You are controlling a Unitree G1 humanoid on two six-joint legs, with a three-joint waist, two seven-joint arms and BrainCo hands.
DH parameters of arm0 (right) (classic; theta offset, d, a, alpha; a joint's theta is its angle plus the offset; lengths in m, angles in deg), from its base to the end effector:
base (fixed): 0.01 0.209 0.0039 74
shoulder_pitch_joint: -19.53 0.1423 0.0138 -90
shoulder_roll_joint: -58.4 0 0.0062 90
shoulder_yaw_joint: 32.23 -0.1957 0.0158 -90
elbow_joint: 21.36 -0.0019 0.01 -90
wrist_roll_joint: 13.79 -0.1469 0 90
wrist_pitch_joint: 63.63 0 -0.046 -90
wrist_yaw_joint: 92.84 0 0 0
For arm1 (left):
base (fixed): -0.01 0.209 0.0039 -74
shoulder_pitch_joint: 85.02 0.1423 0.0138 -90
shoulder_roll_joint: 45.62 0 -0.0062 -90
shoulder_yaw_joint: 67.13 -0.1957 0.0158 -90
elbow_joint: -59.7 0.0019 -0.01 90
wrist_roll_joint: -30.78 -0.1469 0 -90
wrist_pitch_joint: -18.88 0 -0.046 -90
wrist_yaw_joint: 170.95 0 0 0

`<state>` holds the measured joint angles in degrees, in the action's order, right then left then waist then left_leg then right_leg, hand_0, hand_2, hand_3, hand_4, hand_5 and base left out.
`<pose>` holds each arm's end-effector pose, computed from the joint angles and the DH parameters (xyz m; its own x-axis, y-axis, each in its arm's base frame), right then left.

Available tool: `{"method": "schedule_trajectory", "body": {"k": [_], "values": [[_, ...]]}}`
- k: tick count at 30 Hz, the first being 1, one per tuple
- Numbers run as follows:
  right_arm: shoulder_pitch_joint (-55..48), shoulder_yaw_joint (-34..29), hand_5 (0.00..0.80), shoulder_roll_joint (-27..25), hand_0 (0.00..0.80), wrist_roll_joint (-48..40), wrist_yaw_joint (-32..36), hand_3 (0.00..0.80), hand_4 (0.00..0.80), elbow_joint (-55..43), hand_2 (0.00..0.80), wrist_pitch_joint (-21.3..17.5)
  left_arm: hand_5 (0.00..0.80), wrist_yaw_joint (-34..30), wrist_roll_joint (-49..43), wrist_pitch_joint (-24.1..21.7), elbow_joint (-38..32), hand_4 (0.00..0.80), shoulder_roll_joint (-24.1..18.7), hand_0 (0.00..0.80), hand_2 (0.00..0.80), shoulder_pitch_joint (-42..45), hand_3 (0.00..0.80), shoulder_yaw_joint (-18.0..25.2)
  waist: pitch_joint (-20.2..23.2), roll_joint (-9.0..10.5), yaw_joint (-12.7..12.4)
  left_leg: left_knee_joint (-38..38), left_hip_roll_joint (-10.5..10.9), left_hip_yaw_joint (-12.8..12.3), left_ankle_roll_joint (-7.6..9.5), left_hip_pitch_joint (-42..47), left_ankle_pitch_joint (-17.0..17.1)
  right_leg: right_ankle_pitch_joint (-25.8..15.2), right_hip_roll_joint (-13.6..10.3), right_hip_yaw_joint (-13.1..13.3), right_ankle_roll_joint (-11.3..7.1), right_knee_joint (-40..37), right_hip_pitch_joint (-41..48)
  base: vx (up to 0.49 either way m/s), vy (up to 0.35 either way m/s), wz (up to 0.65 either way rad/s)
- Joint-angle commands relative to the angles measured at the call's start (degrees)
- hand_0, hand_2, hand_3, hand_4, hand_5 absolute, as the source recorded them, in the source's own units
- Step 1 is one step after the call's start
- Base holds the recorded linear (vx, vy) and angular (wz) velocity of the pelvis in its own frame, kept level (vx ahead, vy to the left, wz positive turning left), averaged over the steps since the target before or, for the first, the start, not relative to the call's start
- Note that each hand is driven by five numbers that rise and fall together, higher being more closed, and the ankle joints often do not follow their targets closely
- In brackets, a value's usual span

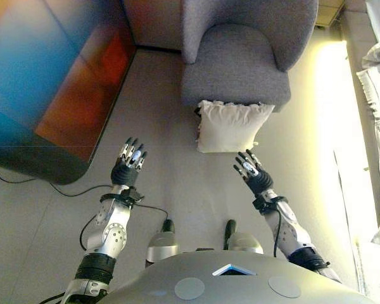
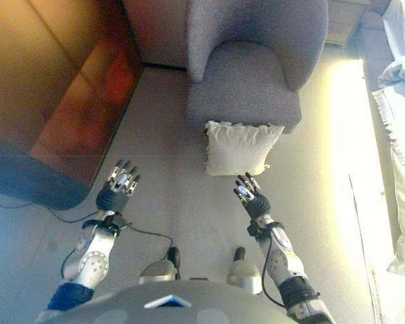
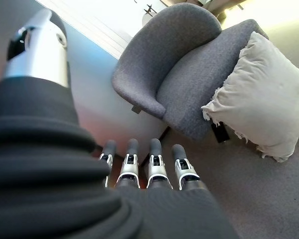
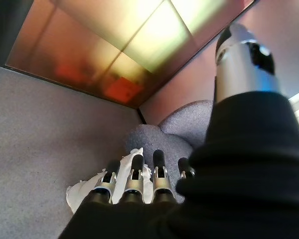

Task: Pick up the cushion and take it to the sofa

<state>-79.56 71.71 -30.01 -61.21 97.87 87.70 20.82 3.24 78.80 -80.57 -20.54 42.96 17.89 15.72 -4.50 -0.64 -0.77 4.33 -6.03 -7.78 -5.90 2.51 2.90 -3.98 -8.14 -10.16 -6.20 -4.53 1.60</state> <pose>0.1487 -0.1792 -0.0565 0.9164 0.2106 -0.3404 0.0123 0.8352 0.5497 0.1474 0.2099 -0.0288 0.9752 -0.0110 -0.2210 -0.1023 0.8633 -0.4942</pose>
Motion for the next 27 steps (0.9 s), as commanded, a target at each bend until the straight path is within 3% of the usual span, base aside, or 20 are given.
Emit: {"method": "schedule_trajectory", "body": {"k": [1, 18, 22, 25, 27], "values": [[3.3, -0.7, 0.0, 0.0, 0.0, -0.1, 1.0, 0.0, 0.0, -3.7, 0.0, -2.6, 0.0, 1.8, -0.7, -3.3, -3.1, 0.0, -2.1, 0.0, 0.0, -2.3, 0.0, 2.2, -0.8, 1.33, -0.1, -6.4, 0.3, -0.8, 1.63, -4.3, -1.5, 2.6, -2.1, -2.0, -1.16, 6.2, -1.1, 0.0, 0.0, 0.0], [2.5, -0.8, 0.0, 0.3, 0.0, -0.3, 0.3, 0.0, 0.0, -3.1, 0.0, -2.8, 0.0, 0.0, -1.0, -4.3, -3.8, 0.0, -1.0, 0.0, 0.0, -0.4, 0.0, 2.5, -0.5, 1.85, -0.5, -5.3, 0.7, -0.7, 1.82, -3.6, -1.6, 1.1, -0.2, -1.3, -0.65, 2.8, -0.4, 0.018, -0.016, -0.03], [1.1, -1.2, 0.0, 0.5, 0.0, 0.2, 1.0, 0.0, 0.0, -2.9, 0.0, -0.9, 0.0, -0.4, -1.7, -3.6, -4.0, 0.0, -0.8, 0.0, 0.0, 1.8, 0.0, 3.0, -0.1, 2.02, -0.5, -5.7, 0.4, -0.4, 1.63, -2.6, -2.1, 1.4, 0.2, -1.0, -0.44, 2.5, 0.6, 0.089, -0.03, -0.04], [-0.5, -1.5, 0.0, -0.2, 0.0, 1.3, 1.9, 0.0, 0.0, -4.0, 0.0, 0.7, 0.0, -0.2, -0.9, -3.8, -4.8, 0.0, -0.6, 0.0, 0.0, 3.7, 0.0, 3.5, -0.7, 2.92, 0.0, -12.6, -0.1, 0.0, 1.27, -4.3, -3.9, 2.4, 0.4, 0.2, 0.69, 5.3, -0.5, 0.058, -0.002, -0.11], [-0.8, -1.3, 0.0, -1.1, 0.0, 1.8, 2.5, 0.0, 0.0, -3.8, 0.0, 0.5, 0.0, 0.4, 0.6, -4.3, -4.6, 0.0, -0.5, 0.0, 0.0, 4.3, 0.0, 3.8, -1.7, 3.28, -0.1, -19.1, -0.1, 1.4, 0.75, -7.4, -2.8, 2.2, 0.6, 0.8, 1.47, 6.0, -0.9, 0.014, 0.027, -0.11]]}}
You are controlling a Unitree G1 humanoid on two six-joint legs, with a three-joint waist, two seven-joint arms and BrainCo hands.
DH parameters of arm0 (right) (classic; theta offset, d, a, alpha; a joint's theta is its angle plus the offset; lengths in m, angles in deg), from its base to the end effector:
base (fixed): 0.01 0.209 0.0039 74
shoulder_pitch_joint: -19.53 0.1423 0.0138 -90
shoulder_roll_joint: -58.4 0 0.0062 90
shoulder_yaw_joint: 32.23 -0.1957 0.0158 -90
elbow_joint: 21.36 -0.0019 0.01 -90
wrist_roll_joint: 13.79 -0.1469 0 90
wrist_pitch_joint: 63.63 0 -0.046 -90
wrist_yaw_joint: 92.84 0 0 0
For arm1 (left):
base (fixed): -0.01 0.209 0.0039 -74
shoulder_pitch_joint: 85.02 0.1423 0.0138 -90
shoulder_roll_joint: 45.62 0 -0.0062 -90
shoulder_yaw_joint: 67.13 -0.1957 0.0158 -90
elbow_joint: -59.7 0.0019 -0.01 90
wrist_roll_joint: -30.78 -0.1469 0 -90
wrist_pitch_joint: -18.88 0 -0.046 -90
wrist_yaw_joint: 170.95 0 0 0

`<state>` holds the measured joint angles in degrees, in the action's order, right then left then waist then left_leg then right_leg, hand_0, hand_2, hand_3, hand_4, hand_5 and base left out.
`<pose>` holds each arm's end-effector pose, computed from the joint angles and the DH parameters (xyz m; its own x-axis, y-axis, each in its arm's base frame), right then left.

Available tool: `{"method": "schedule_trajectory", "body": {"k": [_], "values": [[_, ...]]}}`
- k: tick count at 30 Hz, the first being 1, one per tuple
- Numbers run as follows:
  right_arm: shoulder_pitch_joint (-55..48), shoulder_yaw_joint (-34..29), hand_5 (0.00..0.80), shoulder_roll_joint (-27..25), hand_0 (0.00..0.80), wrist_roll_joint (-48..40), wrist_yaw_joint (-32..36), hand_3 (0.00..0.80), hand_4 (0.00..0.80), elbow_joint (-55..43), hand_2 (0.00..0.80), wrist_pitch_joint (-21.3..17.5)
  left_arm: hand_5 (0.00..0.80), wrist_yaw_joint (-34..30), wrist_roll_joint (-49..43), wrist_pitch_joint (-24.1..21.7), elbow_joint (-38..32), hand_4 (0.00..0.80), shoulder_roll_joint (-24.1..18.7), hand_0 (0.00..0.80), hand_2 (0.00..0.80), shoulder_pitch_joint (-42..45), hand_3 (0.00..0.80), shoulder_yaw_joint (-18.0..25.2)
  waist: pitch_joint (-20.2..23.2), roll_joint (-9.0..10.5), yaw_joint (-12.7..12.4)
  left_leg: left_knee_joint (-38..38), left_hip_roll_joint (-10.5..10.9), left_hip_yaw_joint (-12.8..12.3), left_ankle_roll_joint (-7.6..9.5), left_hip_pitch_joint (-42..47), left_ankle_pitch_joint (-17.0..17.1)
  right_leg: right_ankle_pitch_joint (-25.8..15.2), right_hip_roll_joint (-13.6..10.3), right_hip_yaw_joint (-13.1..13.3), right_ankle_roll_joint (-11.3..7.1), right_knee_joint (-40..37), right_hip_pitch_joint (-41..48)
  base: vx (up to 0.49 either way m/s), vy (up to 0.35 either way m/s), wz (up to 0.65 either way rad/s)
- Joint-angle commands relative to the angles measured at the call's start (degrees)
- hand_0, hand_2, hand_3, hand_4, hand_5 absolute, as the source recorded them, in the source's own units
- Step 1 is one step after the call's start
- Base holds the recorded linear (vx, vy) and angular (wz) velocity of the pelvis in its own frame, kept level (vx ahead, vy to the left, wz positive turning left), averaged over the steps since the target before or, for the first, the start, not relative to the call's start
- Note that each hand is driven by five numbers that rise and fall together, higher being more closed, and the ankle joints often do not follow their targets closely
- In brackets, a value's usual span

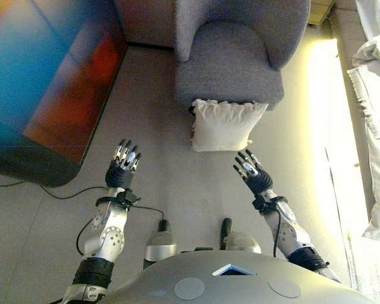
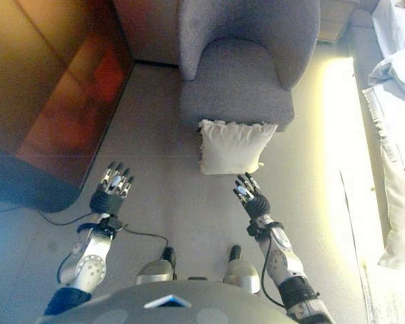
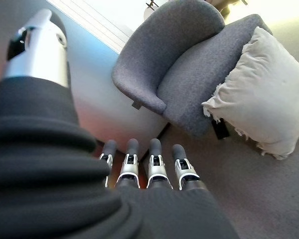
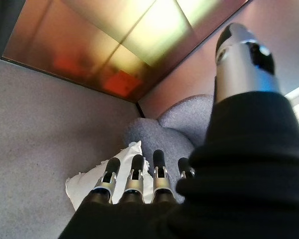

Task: Pick up the cushion and take it to the sofa

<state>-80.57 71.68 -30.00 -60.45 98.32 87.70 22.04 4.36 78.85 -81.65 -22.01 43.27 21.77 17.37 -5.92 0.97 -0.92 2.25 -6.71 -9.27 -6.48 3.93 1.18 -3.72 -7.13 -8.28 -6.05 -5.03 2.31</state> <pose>0.1430 -0.1794 -0.0596 0.9020 0.2250 -0.3685 0.0141 0.8377 0.5460 0.1305 0.2159 -0.0313 0.9678 0.0540 -0.2458 -0.1710 0.8576 -0.4851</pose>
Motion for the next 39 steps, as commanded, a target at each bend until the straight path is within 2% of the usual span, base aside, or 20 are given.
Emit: {"method": "schedule_trajectory", "body": {"k": [1, 4, 9, 10, 12, 13, 15, 16, 18, 21, 22, 25, 28, 30, 32, 34, 36, 37, 38, 39], "values": [[0.3, -1.3, 0.0, -1.5, 0.0, 0.9, 2.1, 0.0, 0.0, -3.7, 0.0, -0.9, 0.0, -0.6, 1.3, -3.2, -3.0, 0.0, -0.7, 0.0, 0.0, 0.3, 0.0, 2.2, -0.7, 1.63, 0.0, -18.3, 0.7, 3.5, 1.11, -10.1, -0.2, 1.7, -0.4, -1.0, 1.39, 6.5, -1.6, -0.009, 0.075, -0.13], [1.4, -1.3, 0.0, -2.0, 0.0, -0.7, 2.1, 0.0, 0.0, -3.0, 0.0, -2.2, 0.0, -0.8, 1.2, -4.3, -1.7, 0.0, -0.6, 0.0, 0.0, -0.6, 0.0, 2.2, -1.3, 1.16, 0.2, -12.5, 2.4, 3.5, 2.74, -8.3, -2.2, 1.0, -1.0, -0.4, 0.23, 7.0, -2.9, 0.021, 0.137, -0.22], [2.1, -2.7, 0.0, -0.7, 0.0, -0.4, 1.6, 0.0, 0.0, -3.4, 0.0, -1.4, 0.0, -0.2, 1.2, -4.0, -2.1, 0.0, -1.7, 0.0, 0.0, -2.3, 0.0, 2.9, -0.4, -0.1, 1.1, -8.5, 3.2, 2.0, 4.0, -5.6, -3.2, 2.0, -3.8, -0.9, -1.74, 11.1, -4.2, 0.054, 0.159, -0.18], [2.1, -2.6, 0.0, -0.1, 0.0, -0.1, 1.2, 0.0, 0.0, -3.8, 0.0, -1.6, 0.0, -0.4, 1.1, -4.1, -1.9, 0.0, -2.0, 0.0, 0.0, -2.4, 0.0, 3.1, -0.4, -0.24, 1.0, -8.8, 3.8, 2.0, 4.81, -5.7, -3.6, 2.2, -4.7, -0.8, -1.94, 14.4, -4.9, 0.059, 0.207, -0.05], [1.7, -2.1, 0.0, 1.4, 0.0, 0.2, 0.6, 0.0, 0.0, -3.7, 0.0, -3.5, 0.0, -1.1, 0.5, -4.5, 0.0, 0.0, -2.4, 0.0, 0.0, -3.4, 0.0, 3.1, -0.5, -0.58, 0.9, -9.8, 5.1, 1.2, 7.32, -6.3, -4.7, -0.5, -7.0, -0.8, -1.67, 24.7, -8.0, 0.065, 0.23, -0.05], [1.2, -1.8, 0.0, 2.2, 0.0, 0.6, 0.1, 0.0, 0.0, -3.9, 0.0, -4.1, 0.0, -0.8, 0.2, -4.5, 0.6, 0.0, -2.4, 0.0, 0.0, -3.9, 0.0, 3.0, -0.8, -1.51, 1.1, -10.0, 5.2, 1.1, 8.26, -6.3, -4.9, -2.3, -7.9, -0.2, -1.52, 32.8, -10.6, 0.085, 0.237, -0.13], [0.0, -1.1, 0.0, 2.7, 0.0, 0.8, -1.0, 0.0, 0.0, -4.6, 0.0, -4.6, 0.0, -0.5, 0.0, -3.5, 0.8, 0.0, -2.7, 0.0, 0.0, -4.8, 0.0, 3.2, -2.1, -2.83, 1.9, -10.7, 4.7, 1.2, 8.5, -5.2, -5.6, -4.9, -8.1, 0.8, -1.12, 42.9, -16.0, 0.156, 0.214, -0.09], [-0.2, -1.0, 0.0, 2.7, 0.0, 0.8, -1.1, 0.0, 0.0, -4.7, 0.0, -4.8, 0.0, -0.7, 0.1, -3.2, 0.6, 0.0, -2.8, 0.0, 0.0, -4.8, 0.0, 3.4, -2.4, -2.62, 1.9, -11.2, 4.9, 1.1, 8.42, -4.9, -5.9, -4.8, -8.3, 1.2, -1.13, 43.8, -16.8, 0.27, 0.074, 0.11], [-0.9, -0.6, 0.0, 2.7, 0.0, 0.6, -1.8, 0.0, 0.0, -5.3, 0.0, -4.8, 0.0, -0.7, -0.2, -1.7, -1.0, 0.0, -3.0, 0.0, 0.0, -4.5, 0.0, 3.5, -2.9, -1.26, 2.3, -12.1, 5.8, 1.4, 7.81, -3.4, -7.7, -7.0, -9.7, 0.8, -1.82, 37.9, -17.1, 0.321, -0.062, 0.16], [-0.4, -1.3, 0.0, 2.1, 0.0, -0.4, -1.3, 0.0, 0.0, -5.4, 0.0, -5.0, 0.0, -1.3, 0.1, -0.9, -1.7, 0.0, -3.8, 0.0, 0.0, -4.3, 0.0, 3.2, -3.5, 1.52, 3.7, -12.8, 7.5, 2.2, 6.33, -1.2, -11.3, -9.3, -11.3, 0.3, -3.48, 21.8, -16.8, 0.414, -0.196, 0.03], [-0.1, -1.6, 0.0, 1.9, 0.0, -0.5, -1.4, 0.0, 0.0, -5.5, 0.0, -4.8, 0.0, -1.5, 0.3, -0.9, -1.7, 0.0, -4.0, 0.0, 0.0, -4.4, 0.0, 2.8, -3.8, 2.19, 4.4, -13.0, 8.0, 2.8, 5.99, -0.3, -12.9, -10.1, -11.3, 0.0, -4.15, 14.6, -16.9, 0.449, -0.187, -0.06], [0.5, -2.6, 0.0, 0.7, 0.0, -1.5, -1.2, 0.0, 0.0, -5.0, 0.0, -3.5, 0.0, -3.2, 1.4, -1.2, -1.6, 0.0, -4.5, 0.0, 0.0, -3.7, 0.0, 2.4, -3.9, 2.63, 6.1, -13.7, 8.2, 3.7, 6.03, 2.3, -16.2, -13.2, -9.6, -0.2, -5.58, 1.6, -18.3, 0.531, -0.145, 0.0], [-0.4, -3.1, 0.0, 0.8, 0.0, -1.8, -0.5, 0.0, 0.0, -4.2, 0.0, -3.5, 0.0, -4.5, 1.6, -1.3, -1.7, 0.0, -4.2, 0.0, 0.0, -1.9, 0.0, 2.1, -3.5, 3.01, 6.8, -14.2, 7.8, 4.3, 6.62, 5.3, -18.5, -14.6, -8.8, -1.4, -5.45, 0.6, -20.6, 0.541, -0.147, 0.4], [-0.9, -3.5, 0.0, 1.3, 0.0, -1.7, 0.6, 0.0, 0.0, -3.1, 0.0, -3.3, 0.0, -4.7, 0.4, -1.5, -1.2, 0.0, -3.4, 0.0, 0.0, -0.9, 0.0, 1.9, -2.7, 3.17, 7.1, -15.1, 6.9, 5.5, 6.77, 7.1, -19.3, -13.6, -8.2, -1.6, -4.99, 1.5, -20.2, 0.577, -0.188, 0.61], [-0.9, -3.4, 0.0, 1.3, 0.0, -1.1, 0.9, 0.0, 0.0, -2.3, 0.0, -2.3, 0.0, -3.7, -0.8, -0.6, -1.5, 0.0, -2.4, 0.0, 0.0, -0.4, 0.0, 1.9, -1.2, 2.78, 7.8, -16.5, 4.8, 6.6, 5.5, 8.9, -16.7, -13.2, -6.9, -0.4, -4.59, 3.5, -19.6, 0.6, -0.205, 0.59], [-0.8, -2.9, 0.0, 0.9, 0.0, -0.1, 0.6, 0.0, 0.0, -3.0, 0.0, -0.3, 0.0, -1.8, -1.7, -0.2, -2.7, 0.0, -1.9, 0.0, 0.0, 0.5, 0.0, 2.1, 0.6, 1.95, 8.3, -17.5, 1.6, 6.5, 3.24, 10.7, -12.0, -11.4, -5.3, 0.7, -3.84, 7.4, -19.3, 0.535, -0.229, 0.41], [-0.4, -2.2, 0.0, -0.3, 0.0, 0.2, 0.3, 0.0, 0.0, -4.6, 0.0, 1.8, 0.0, -0.2, 0.0, 0.8, -3.5, 0.0, -1.4, 0.0, 0.0, 0.8, 0.0, 3.0, 2.4, 1.02, 8.9, -22.4, -1.4, 6.9, 0.33, 11.6, -2.1, -9.4, -2.6, 1.8, -1.59, 10.1, -18.9, 0.437, -0.238, -0.11], [-0.6, -1.7, 0.0, -1.2, 0.0, -0.4, 1.2, 0.0, 0.0, -5.7, 0.0, 2.0, 0.0, 0.7, 0.6, 1.0, -4.7, 0.0, -1.0, 0.0, 0.0, 0.8, 0.0, 3.4, 2.9, 0.65, 8.7, -27.8, -2.0, 7.3, -0.72, 9.9, 1.5, -7.7, -0.5, 2.3, 0.3, 10.0, -17.2, 0.438, -0.301, -0.23], [-0.6, -1.4, 0.0, -2.1, 0.0, -0.6, 2.1, 0.0, 0.0, -5.7, 0.0, 1.8, 0.0, 1.6, 0.8, 0.6, -5.2, 0.0, -0.8, 0.0, 0.0, 0.6, 0.0, 3.5, 3.1, 1.39, 8.1, -34.9, -1.2, 7.5, -0.92, 6.6, 4.1, -6.6, 0.2, 2.1, 2.07, 9.6, -15.3, 0.375, -0.294, -0.18], [-0.5, -1.2, 0.0, -2.3, 0.0, -0.6, 2.4, 0.0, 0.0, -5.3, 0.0, 1.4, 0.0, 1.9, 1.0, 0.2, -5.1, 0.0, -0.6, 0.0, 0.0, 0.4, 0.0, 3.5, 3.2, 2.34, 7.9, -38.5, -0.6, 6.7, -0.73, 4.5, 5.1, -5.8, -0.1, 1.5, 3.02, 9.5, -14.3, 0.369, -0.295, -0.36]]}}
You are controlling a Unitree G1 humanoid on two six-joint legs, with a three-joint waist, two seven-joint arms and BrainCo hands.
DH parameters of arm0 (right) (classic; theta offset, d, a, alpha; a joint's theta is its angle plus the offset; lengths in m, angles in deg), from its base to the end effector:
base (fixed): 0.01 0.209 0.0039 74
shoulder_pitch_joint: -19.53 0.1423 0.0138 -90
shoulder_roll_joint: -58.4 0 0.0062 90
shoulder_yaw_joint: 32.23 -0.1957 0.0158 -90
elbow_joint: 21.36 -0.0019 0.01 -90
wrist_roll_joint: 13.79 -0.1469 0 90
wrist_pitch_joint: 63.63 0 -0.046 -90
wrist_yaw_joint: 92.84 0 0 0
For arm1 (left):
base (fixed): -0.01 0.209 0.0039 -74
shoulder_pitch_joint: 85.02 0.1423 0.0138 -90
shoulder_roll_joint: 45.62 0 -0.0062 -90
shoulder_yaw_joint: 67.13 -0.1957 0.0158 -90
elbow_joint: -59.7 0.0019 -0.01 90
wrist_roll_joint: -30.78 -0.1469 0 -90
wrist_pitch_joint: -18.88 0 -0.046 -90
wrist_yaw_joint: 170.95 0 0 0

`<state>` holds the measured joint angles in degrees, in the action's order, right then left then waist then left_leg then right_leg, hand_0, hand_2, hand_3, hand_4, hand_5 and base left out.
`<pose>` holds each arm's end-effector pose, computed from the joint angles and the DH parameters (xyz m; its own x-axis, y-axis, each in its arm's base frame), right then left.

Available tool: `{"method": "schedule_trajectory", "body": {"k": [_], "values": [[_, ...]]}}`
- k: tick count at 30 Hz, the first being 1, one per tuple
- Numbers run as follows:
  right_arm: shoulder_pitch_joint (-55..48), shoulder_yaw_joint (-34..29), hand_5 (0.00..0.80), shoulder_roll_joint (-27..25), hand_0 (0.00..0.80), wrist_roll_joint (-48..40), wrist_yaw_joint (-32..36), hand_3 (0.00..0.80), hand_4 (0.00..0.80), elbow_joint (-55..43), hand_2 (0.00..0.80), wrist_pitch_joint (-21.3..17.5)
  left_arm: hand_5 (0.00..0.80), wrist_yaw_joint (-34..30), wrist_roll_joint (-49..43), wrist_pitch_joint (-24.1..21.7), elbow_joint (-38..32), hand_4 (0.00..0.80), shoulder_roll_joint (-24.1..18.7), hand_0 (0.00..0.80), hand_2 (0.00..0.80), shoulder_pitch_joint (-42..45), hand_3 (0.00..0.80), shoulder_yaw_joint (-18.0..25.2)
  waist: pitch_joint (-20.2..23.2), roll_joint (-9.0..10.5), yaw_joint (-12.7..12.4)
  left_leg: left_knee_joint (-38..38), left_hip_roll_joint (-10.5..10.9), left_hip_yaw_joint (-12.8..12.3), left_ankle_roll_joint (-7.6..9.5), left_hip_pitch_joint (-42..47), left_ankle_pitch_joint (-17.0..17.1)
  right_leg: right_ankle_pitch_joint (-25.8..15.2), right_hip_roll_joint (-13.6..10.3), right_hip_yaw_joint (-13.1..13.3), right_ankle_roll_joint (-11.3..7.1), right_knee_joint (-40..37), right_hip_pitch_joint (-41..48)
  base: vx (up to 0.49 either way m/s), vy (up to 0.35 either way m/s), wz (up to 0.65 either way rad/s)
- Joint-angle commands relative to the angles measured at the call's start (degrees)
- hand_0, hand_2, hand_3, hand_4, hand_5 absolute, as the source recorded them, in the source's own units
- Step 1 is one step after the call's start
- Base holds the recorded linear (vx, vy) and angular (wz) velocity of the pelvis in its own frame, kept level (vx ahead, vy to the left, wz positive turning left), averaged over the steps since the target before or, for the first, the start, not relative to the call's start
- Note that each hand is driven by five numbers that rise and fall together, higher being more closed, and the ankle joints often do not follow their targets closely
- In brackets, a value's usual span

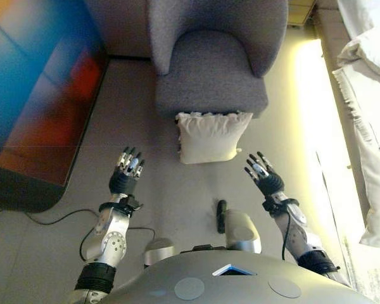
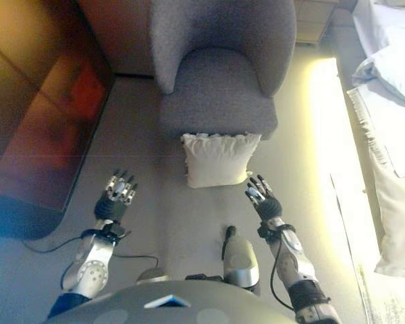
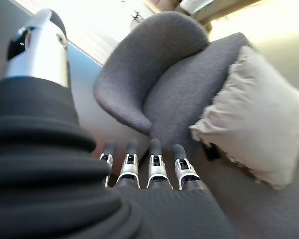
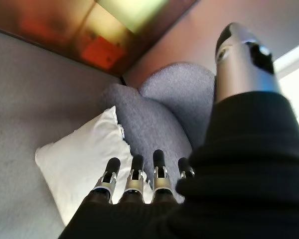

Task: Pick up the cushion and take it to the sofa

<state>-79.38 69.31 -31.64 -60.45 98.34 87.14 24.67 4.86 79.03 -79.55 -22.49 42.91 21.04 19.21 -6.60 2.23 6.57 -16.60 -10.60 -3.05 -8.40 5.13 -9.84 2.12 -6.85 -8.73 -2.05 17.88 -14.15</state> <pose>0.1508 -0.1922 -0.0539 0.9028 0.2108 -0.3748 0.0196 0.8504 0.5257 0.1349 0.2219 -0.0275 0.9654 0.0681 -0.2519 -0.1858 0.8570 -0.4806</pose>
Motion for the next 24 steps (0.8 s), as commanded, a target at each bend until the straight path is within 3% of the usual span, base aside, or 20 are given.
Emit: {"method": "schedule_trajectory", "body": {"k": [1, 3, 5, 9, 11, 14, 17, 19, 21, 22, 23, 24], "values": [[-1.2, 1.6, 0.0, -0.9, 0.0, -0.3, 2.5, 0.0, 0.0, -3.6, 0.0, -2.3, 0.0, 1.9, 1.5, -1.9, -4.6, 0.0, 0.2, 0.0, 0.0, 0.5, 0.0, 1.7, 3.6, 1.27, -0.7, -24.6, 2.3, -0.7, 1.46, -0.9, 16.1, -10.0, 0.2, 0.8, 0.63, -13.1, 4.1, 0.309, -0.23, -0.52], [-0.4, 1.6, 0.0, -1.1, 0.0, -1.0, 1.9, 0.0, 0.0, -2.4, 0.0, -3.6, 0.0, 2.1, 1.7, -1.3, -4.5, 0.0, 0.2, 0.0, 0.0, -0.6, 0.0, 1.2, 2.3, 2.43, -2.5, -27.7, 2.3, -1.9, 3.14, -8.0, 13.9, -7.9, -0.3, -0.1, 1.41, -12.7, 7.4, 0.3, -0.152, -0.53], [-0.3, 1.5, 0.0, -0.9, 0.0, -1.8, 2.4, 0.0, 0.0, -2.3, 0.0, -4.4, 0.0, 0.7, 1.5, -1.6, -3.8, 0.0, 0.0, 0.0, 0.0, -1.3, 0.0, 0.6, 1.5, 3.06, -3.4, -22.1, 1.4, -4.3, 3.94, -11.2, 13.9, -6.1, -0.5, -0.5, 1.24, -12.5, 9.8, 0.279, -0.007, -0.37], [-2.7, 0.3, 0.0, -0.8, 0.0, -1.8, 1.1, 0.0, 0.0, -4.3, 0.0, -4.8, 0.0, -0.9, 1.9, -0.8, -3.4, 0.0, -0.5, 0.0, 0.0, -3.2, 0.0, -0.2, 0.2, 0.7, -4.5, -1.8, -1.8, -7.3, 2.69, -14.2, 19.6, -2.2, 1.5, 0.5, 0.0, -13.0, 13.9, 0.29, 0.16, -0.02], [-3.9, 0.3, 0.0, -0.9, 0.0, -1.9, 1.2, 0.0, 0.0, -5.0, 0.0, -5.7, 0.0, -1.7, 1.9, -1.4, -3.2, 0.0, -0.3, 0.0, 0.0, -3.4, 0.0, -0.4, -0.3, -0.87, -5.8, 8.5, -2.5, -7.3, 1.19, -17.1, 23.3, -0.6, 2.5, 1.0, -0.92, -13.4, 16.2, 0.383, 0.174, 0.24], [-4.8, 0.5, 0.0, -1.2, 0.0, -2.6, 2.2, 0.0, 0.0, -5.1, 0.0, -6.6, 0.0, -1.6, 1.3, -2.3, -4.0, 0.0, 0.0, 0.0, 0.0, -2.1, 0.0, -0.1, -0.7, -1.24, -8.3, 18.3, -2.1, -5.5, 0.68, -20.2, 25.1, 2.6, 2.7, 4.0, -1.93, -13.3, 20.5, 0.474, 0.097, -0.02], [-5.2, 0.0, 0.0, -1.1, 0.0, -3.0, 3.3, 0.0, 0.0, -4.9, 0.0, -5.8, 0.0, -1.7, 0.7, -2.4, -4.5, 0.0, 0.2, 0.0, 0.0, -0.5, 0.0, 1.3, -0.3, -1.87, -9.1, 19.8, -2.4, -6.1, 0.33, -21.9, 26.1, 5.9, 2.9, 5.0, -2.05, -12.6, 23.7, 0.407, 0.084, -0.37], [-5.8, 0.0, 0.0, -0.7, 0.0, -1.6, 4.1, 0.0, 0.0, -4.9, 0.0, -5.2, 0.0, -2.5, 0.6, -3.0, -4.4, 0.0, 0.3, 0.0, 0.0, 0.6, 0.0, 2.3, 0.3, -2.84, -9.5, 19.8, -1.9, -9.5, 0.51, -22.9, 26.8, 8.2, 3.3, 5.0, -1.88, -12.4, 26.1, 0.488, 0.154, -0.51], [-5.2, 0.7, 0.0, -0.3, 0.0, -0.9, 3.8, 0.0, 0.0, -5.0, 0.0, -4.9, 0.0, -2.7, 0.0, -3.4, -4.4, 0.0, 0.1, 0.0, 0.0, 0.9, 0.0, 3.1, 0.8, -3.04, -10.2, 19.8, -0.5, -11.0, 1.75, -22.7, 24.8, 9.9, 2.8, 4.7, -2.01, -11.5, 27.3, 0.418, 0.15, -0.55], [-4.7, 1.1, 0.0, -0.2, 0.0, -0.7, 3.6, 0.0, 0.0, -5.1, 0.0, -4.7, 0.0, -2.2, -0.4, -3.7, -4.6, 0.0, -0.3, 0.0, 0.0, 0.9, 0.0, 3.2, 1.1, -3.14, -10.7, 19.7, 0.2, -10.5, 2.41, -22.5, 23.9, 10.4, 2.6, 4.9, -2.13, -10.8, 27.7, 0.44, 0.174, -0.55], [-4.3, 1.6, 0.0, 0.1, 0.0, -0.7, 3.1, 0.0, 0.0, -5.2, 0.0, -4.6, 0.0, -1.7, -0.8, -4.1, -4.7, 0.0, -0.7, 0.0, 0.0, 0.9, 0.0, 3.3, 1.2, -3.23, -11.8, 19.1, 1.1, -8.2, 2.84, -22.8, 23.7, 11.4, 2.2, 5.6, -2.35, -9.7, 28.4, 0.46, 0.197, -0.43], [-3.6, 2.4, 0.0, -0.1, 0.0, -1.5, 2.3, 0.0, 0.0, -4.7, 0.0, -4.4, 0.0, -1.7, 0.0, -4.5, -4.2, 0.0, -1.8, 0.0, 0.0, 1.1, 0.0, 3.2, 1.0, -3.11, -12.1, 17.9, 2.0, -7.4, 3.73, -22.7, 21.0, 12.2, 1.8, 5.9, -2.01, -8.0, 28.2, 0.442, 0.224, -0.33]]}}
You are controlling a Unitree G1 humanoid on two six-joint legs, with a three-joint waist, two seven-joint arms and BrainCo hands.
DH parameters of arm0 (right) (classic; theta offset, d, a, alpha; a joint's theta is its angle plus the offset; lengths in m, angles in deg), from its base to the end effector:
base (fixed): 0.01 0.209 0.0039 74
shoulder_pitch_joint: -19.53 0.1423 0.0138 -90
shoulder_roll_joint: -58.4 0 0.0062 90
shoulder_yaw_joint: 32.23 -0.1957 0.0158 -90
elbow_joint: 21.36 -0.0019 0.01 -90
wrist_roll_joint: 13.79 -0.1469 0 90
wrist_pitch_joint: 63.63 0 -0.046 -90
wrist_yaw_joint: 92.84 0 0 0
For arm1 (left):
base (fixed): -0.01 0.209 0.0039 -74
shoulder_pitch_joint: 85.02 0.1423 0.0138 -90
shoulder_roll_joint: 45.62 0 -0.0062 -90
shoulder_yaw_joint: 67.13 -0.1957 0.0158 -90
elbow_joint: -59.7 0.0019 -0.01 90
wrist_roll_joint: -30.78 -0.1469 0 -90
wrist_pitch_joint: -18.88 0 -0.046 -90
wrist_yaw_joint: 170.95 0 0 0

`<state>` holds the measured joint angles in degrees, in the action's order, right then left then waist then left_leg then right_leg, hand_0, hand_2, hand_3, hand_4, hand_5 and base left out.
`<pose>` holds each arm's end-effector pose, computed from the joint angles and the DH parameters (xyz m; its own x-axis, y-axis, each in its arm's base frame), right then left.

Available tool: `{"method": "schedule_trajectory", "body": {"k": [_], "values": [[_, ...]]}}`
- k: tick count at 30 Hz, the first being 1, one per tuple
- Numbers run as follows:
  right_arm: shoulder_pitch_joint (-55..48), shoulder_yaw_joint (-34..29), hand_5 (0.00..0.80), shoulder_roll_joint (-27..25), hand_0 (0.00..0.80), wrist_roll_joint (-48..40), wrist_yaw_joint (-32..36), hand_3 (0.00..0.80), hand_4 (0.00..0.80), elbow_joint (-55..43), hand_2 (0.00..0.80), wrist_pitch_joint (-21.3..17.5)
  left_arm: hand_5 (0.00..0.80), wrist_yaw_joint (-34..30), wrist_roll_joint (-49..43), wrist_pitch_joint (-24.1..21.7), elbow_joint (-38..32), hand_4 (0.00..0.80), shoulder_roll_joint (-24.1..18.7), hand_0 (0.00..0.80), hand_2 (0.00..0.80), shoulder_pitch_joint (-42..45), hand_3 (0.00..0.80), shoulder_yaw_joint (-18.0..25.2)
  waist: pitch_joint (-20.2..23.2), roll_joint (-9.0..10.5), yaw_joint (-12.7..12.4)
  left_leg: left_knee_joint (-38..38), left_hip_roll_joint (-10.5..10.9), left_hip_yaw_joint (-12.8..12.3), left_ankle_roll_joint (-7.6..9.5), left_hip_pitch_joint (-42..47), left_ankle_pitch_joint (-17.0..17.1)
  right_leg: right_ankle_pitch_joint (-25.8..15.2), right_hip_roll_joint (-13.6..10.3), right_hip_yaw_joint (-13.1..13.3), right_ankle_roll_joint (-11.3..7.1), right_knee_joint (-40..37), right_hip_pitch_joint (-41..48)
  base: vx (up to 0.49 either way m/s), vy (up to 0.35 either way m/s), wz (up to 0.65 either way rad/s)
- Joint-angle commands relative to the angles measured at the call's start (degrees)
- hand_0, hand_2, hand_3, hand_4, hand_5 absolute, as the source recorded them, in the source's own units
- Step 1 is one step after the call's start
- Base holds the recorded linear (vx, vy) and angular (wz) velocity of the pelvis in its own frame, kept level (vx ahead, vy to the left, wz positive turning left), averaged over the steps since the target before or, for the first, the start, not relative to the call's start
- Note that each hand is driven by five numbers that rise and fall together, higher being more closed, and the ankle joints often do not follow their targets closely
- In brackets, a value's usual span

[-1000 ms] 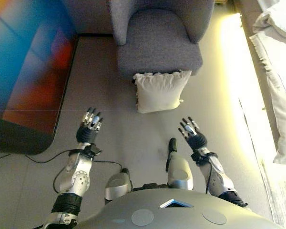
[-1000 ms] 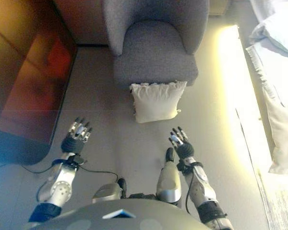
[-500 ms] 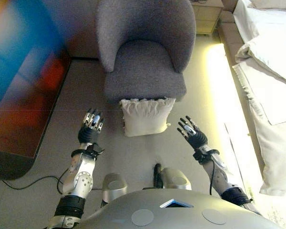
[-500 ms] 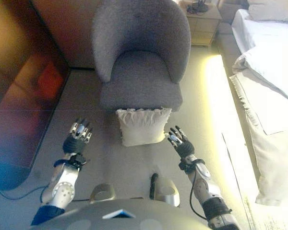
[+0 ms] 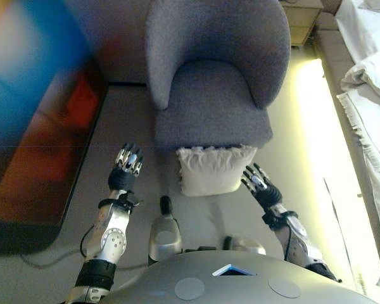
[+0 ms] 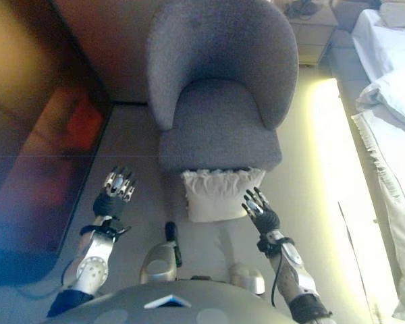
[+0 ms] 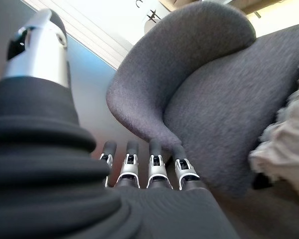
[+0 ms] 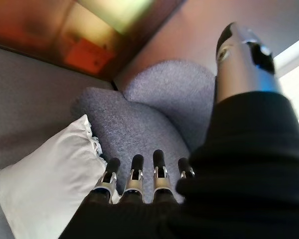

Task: Pick up the cushion and take it to the sofa

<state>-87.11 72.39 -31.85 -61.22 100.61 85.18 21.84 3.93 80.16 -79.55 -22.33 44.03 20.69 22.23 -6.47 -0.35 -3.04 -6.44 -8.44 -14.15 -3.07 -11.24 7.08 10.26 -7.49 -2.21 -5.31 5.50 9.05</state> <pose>0.1112 -0.1869 -0.0658 0.8780 0.2440 -0.4119 0.0285 0.8323 0.5536 0.1365 0.2281 -0.0255 0.9683 0.1076 -0.2255 -0.2111 0.8354 -0.5075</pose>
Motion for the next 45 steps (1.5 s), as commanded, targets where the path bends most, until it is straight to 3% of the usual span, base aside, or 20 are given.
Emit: {"method": "schedule_trajectory", "body": {"k": [1, 4, 5, 7, 9, 13, 14, 16, 18, 22, 27, 29, 31, 33, 34, 36, 39, 40, 42, 45], "values": [[5.2, -0.6, 0.0, 0.9, 0.0, -1.3, -1.9, 0.0, 0.0, -2.1, 0.0, -0.2, 0.0, 1.0, -1.6, -4.1, -3.0, 0.0, -2.7, 0.0, 0.0, 1.0, 0.0, 0.5, 1.2, -0.13, -3.2, 3.5, 0.6, 4.9, -1.45, -7.3, 4.5, 2.6, 1.2, -1.1, 0.16, 5.8, 5.8, 0.308, 0.192, -0.35], [6.9, 0.0, 0.0, 3.0, 0.0, -1.1, -2.1, 0.0, 0.0, -0.9, 0.0, -1.1, 0.0, 0.4, -2.2, -4.3, -2.8, 0.0, -3.3, 0.0, 0.0, -0.4, 0.0, 0.6, 2.4, 1.51, -4.9, -0.1, 3.7, 3.7, 2.83, -7.1, 1.1, -8.6, -4.3, -4.5, -2.77, 16.0, 5.0, 0.262, 0.251, -0.22], [7.1, 0.1, 0.0, 3.8, 0.0, -0.2, -2.4, 0.0, 0.0, -0.1, 0.0, -2.0, 0.0, 0.2, -2.5, -4.6, -2.4, 0.0, -3.5, 0.0, 0.0, -0.2, 0.0, 0.4, 2.6, 1.33, -5.0, 0.0, 4.6, 3.7, 3.73, -5.9, 0.3, -12.4, -5.2, -4.4, -3.39, 21.8, 3.3, 0.302, 0.298, 0.29], [6.9, -0.2, 0.0, 4.9, 0.0, 0.0, -2.8, 0.0, 0.0, 0.0, 0.0, -1.7, 0.0, -0.3, -2.9, -4.0, -1.9, 0.0, -4.0, 0.0, 0.0, -0.2, 0.0, 1.1, 2.8, 0.53, -4.3, 0.0, 5.1, 3.3, 4.7, -3.1, -1.3, -16.5, -5.6, -4.2, -3.46, 29.6, -0.9, 0.33, 0.282, 0.3], [6.7, 0.1, 0.0, 5.1, 0.0, 0.9, -2.5, 0.0, 0.0, 0.1, 0.0, -1.5, 0.0, -0.3, -2.7, -3.3, -2.4, 0.0, -4.6, 0.0, 0.0, -0.5, 0.0, 1.9, 2.8, 0.52, -4.1, -0.4, 5.7, 3.0, 5.05, -1.3, -2.7, -17.7, -8.1, -6.0, -2.9, 31.1, -4.6, 0.281, 0.166, 0.24], [8.0, -0.2, 0.0, 5.4, 0.0, 1.1, -1.0, 0.0, 0.0, 1.5, 0.0, -1.8, 0.0, -1.9, -1.5, -4.1, -3.4, 0.0, -5.0, 0.0, 0.0, 0.3, 0.0, 4.2, 1.4, 1.48, -4.1, -2.2, 6.4, 4.3, 3.55, 1.8, -5.1, -16.4, -12.1, -10.7, -1.87, 17.2, -8.0, 0.223, -0.098, 0.04], [8.1, -0.2, 0.0, 5.2, 0.0, 0.9, -0.7, 0.0, 0.0, 1.2, 0.0, -1.6, 0.0, -2.3, -1.0, -4.8, -3.5, 0.0, -5.0, 0.0, 0.0, 0.7, 0.0, 4.6, 1.0, 1.89, -3.7, -2.8, 6.4, 5.1, 3.01, 2.9, -6.1, -17.4, -12.7, -10.7, -2.11, 13.0, -9.4, 0.203, -0.226, -0.06], [8.3, -0.1, 0.0, 4.6, 0.0, 0.8, 0.1, 0.0, 0.0, 0.6, 0.0, -1.2, 0.0, -3.6, 0.3, -6.0, -3.1, 0.0, -5.5, 0.0, 0.0, 1.4, 0.0, 5.0, 0.0, 2.78, -2.7, -4.1, 6.2, 6.7, 2.08, 4.5, -8.5, -20.0, -13.7, -9.6, -3.37, 7.0, -11.8, 0.227, -0.254, 0.03], [8.7, 0.0, 0.0, 4.2, 0.0, 0.4, -0.2, 0.0, 0.0, 0.2, 0.0, -1.1, 0.0, -4.5, 1.6, -6.5, -2.9, 0.0, -6.0, 0.0, 0.0, 1.7, 0.0, 4.8, -0.7, 4.6, -1.1, -5.7, 6.2, 7.6, 0.91, 6.2, -12.0, -25.5, -15.3, -8.0, -5.84, -1.1, -15.0, 0.327, -0.276, 0.08], [10.5, -1.3, 0.0, 3.9, 0.0, -0.5, -0.1, 0.0, 0.0, 0.7, 0.0, 0.2, 0.0, -6.9, 2.8, -5.9, -2.9, 0.0, -6.5, 0.0, 0.0, 2.4, 0.0, 4.8, -0.8, 4.94, 0.8, -6.4, 3.7, 10.1, -0.52, 10.4, -16.2, -29.7, -15.6, -5.8, -7.99, -8.6, -18.6, 0.398, -0.189, 0.3], [11.8, -0.9, 0.0, 4.4, 0.0, 0.1, 0.4, 0.0, 0.0, 1.2, 0.0, 1.6, 0.0, -9.1, 2.3, -4.4, -3.4, 0.0, -5.7, 0.0, 0.0, 2.6, 0.0, 4.4, 0.2, 5.41, 1.8, -7.1, 1.3, 11.3, -1.65, 15.3, -18.5, -28.9, -14.5, -4.0, -8.29, -6.4, -19.5, 0.455, -0.186, 0.44], [12.3, -0.3, 0.0, 4.2, 0.0, 0.2, 0.1, 0.0, 0.0, 1.1, 0.0, 2.0, 0.0, -7.5, -0.8, -3.9, -3.2, 0.0, -5.5, 0.0, 0.0, 1.5, 0.0, 3.2, 1.0, 5.18, 2.7, -7.4, -0.3, 11.8, -2.31, 16.4, -18.5, -27.3, -13.4, -1.8, -8.4, -5.2, -19.3, 0.395, -0.205, 0.08], [13.4, 0.8, 0.0, 3.7, 0.0, 0.2, -2.3, 0.0, 0.0, 0.5, 0.0, 3.4, 0.0, -4.4, -2.0, -2.6, -2.6, 0.0, -5.4, 0.0, 0.0, 0.1, 0.0, 1.8, 1.6, 4.73, 4.1, -9.8, -2.5, 12.2, -2.98, 17.3, -16.7, -23.7, -10.9, 0.6, -7.68, -0.6, -20.0, 0.355, -0.197, 0.47], [13.3, 1.9, 0.0, 3.1, 0.0, -0.3, -3.3, 0.0, 0.0, -1.3, 0.0, 4.2, 0.0, -2.2, -0.4, -0.8, -2.1, 0.0, -4.9, 0.0, 0.0, -1.2, 0.0, 1.4, 1.9, 4.13, 5.5, -14.4, -4.8, 11.5, -4.17, 16.3, -11.2, -20.4, -8.9, 0.9, -6.07, 1.7, -19.8, 0.245, -0.174, 0.55], [13.1, 2.2, 0.0, 2.8, 0.0, -0.2, -3.5, 0.0, 0.0, -1.5, 0.0, 3.6, 0.0, -0.2, -2.0, 0.0, -1.7, 0.0, -4.5, 0.0, 0.0, -2.4, 0.0, 0.6, 1.9, 4.41, 5.6, -18.5, -4.9, 11.0, -4.29, 13.3, -7.8, -19.8, -8.3, 0.2, -4.63, 1.3, -18.4, 0.207, -0.142, 0.5], [12.7, 2.4, 0.0, 2.4, 0.0, 0.3, -4.1, 0.0, 0.0, -1.3, 0.0, 2.3, 0.0, 0.5, -3.7, 0.7, -0.6, 0.0, -4.1, 0.0, 0.0, -3.3, 0.0, -0.3, 2.1, 3.89, 5.5, -17.7, -5.2, 10.6, -4.34, 10.7, -5.8, -19.0, -8.0, -1.9, -3.7, 0.8, -16.5, 0.147, 0.01, 0.62], [11.4, 0.9, 0.0, 1.1, 0.0, 1.9, -4.5, 0.0, 0.0, -1.1, 0.0, -2.3, 0.0, -2.6, -6.7, -0.6, 2.1, 0.0, -4.0, 0.0, 0.0, -4.6, 0.0, -2.6, 1.9, 1.37, 4.7, -2.6, -5.5, 8.4, -5.0, 7.8, -2.5, -16.1, -8.6, -5.5, -4.81, -0.1, -14.2, 0.033, 0.24, 0.59], [10.7, 0.3, 0.0, 0.9, 0.0, 3.3, -5.0, 0.0, 0.0, -1.2, 0.0, -4.0, 0.0, -3.1, -7.9, -0.3, 2.5, 0.0, -4.3, 0.0, 0.0, -5.3, 0.0, -3.1, 1.3, 0.59, 4.1, -1.4, -6.0, 9.6, -6.43, 6.2, -0.1, -15.0, -8.9, -6.6, -5.05, 0.3, -13.6, 0.032, 0.255, 0.63], [10.8, -0.2, 0.0, 0.6, 0.0, 4.0, -5.8, 0.0, 0.0, -0.9, 0.0, -4.7, 0.0, -3.4, -9.3, -0.3, 2.9, 0.0, -4.4, 0.0, 0.0, -5.8, 0.0, -3.6, 1.2, 0.91, 4.3, -0.5, -5.5, 9.6, -6.13, 6.9, -3.0, -15.7, -11.0, -7.6, -6.08, -0.5, -12.7, 0.053, 0.121, 0.57], [9.9, -1.2, 0.0, 0.9, 0.0, 3.9, -5.6, 0.0, 0.0, -1.0, 0.0, -3.7, 0.0, -3.4, -9.8, 0.3, 3.2, 0.0, -5.0, 0.0, 0.0, -5.0, 0.0, -3.9, 1.6, 0.67, 4.9, 1.9, -5.4, 6.8, -5.88, 9.6, -4.4, -17.6, -13.8, -9.0, -7.38, -1.1, -11.8, 0.12, 0.068, 0.16]]}}
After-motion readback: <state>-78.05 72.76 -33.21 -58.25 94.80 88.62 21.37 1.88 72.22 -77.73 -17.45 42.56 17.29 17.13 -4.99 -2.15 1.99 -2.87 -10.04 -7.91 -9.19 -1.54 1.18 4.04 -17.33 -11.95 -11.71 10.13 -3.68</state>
